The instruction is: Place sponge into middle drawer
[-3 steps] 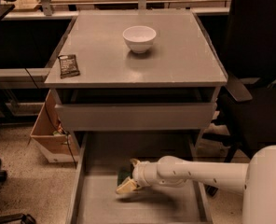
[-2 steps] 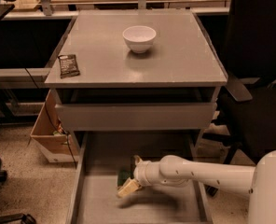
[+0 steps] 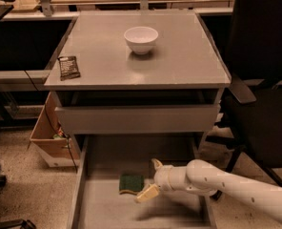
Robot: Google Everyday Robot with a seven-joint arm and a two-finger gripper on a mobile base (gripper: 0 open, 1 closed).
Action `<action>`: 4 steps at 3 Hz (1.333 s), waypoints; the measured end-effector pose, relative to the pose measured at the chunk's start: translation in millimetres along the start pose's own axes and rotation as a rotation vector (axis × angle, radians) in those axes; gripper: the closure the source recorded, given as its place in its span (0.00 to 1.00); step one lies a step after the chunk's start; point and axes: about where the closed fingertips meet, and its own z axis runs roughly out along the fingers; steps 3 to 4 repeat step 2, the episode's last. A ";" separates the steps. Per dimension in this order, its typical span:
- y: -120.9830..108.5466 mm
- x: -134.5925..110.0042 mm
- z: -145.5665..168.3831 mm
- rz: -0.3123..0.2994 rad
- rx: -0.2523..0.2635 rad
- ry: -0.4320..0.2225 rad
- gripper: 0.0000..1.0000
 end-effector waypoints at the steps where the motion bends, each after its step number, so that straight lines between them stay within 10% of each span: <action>1: -3.7 0.5 -64.6 0.008 0.056 0.007 0.00; 2: -5.2 -26.5 -120.6 -0.034 0.110 0.016 0.00; 4: -5.2 -26.5 -120.6 -0.034 0.110 0.016 0.00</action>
Offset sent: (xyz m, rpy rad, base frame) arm -0.0235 -0.1278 0.1580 -0.1121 -0.1459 -0.0995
